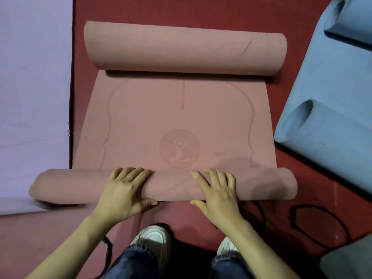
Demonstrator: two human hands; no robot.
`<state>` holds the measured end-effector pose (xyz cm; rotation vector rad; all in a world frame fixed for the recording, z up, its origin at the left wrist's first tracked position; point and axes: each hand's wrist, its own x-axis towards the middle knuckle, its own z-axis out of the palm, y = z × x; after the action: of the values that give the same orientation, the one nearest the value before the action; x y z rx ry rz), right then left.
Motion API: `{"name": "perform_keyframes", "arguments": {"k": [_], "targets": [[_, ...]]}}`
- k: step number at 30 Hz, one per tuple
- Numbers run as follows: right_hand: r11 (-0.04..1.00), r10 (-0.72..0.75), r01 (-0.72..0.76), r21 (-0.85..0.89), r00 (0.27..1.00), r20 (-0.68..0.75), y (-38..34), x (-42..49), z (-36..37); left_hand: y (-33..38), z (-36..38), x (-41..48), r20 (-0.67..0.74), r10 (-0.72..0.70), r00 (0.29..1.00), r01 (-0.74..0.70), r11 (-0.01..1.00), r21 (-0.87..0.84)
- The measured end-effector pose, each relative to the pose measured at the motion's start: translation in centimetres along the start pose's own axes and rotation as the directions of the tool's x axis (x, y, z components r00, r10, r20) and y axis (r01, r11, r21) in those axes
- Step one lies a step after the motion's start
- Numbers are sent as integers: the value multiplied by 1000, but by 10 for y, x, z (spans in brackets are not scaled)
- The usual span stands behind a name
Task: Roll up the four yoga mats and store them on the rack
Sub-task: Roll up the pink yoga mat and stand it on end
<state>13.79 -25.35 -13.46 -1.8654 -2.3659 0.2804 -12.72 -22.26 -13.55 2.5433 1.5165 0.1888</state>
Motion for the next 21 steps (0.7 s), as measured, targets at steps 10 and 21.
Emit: {"name": "perform_keyframes", "arguments": {"k": [10,21], "targets": [[981,193,-193,12,981,-2,13,-24,7,-8,-15,18,258,-96,961,122,989,-85],[970,196,-237,54,896,398,34,45,-27,10,-2,5,-11,-133,991,132,989,-68]]}}
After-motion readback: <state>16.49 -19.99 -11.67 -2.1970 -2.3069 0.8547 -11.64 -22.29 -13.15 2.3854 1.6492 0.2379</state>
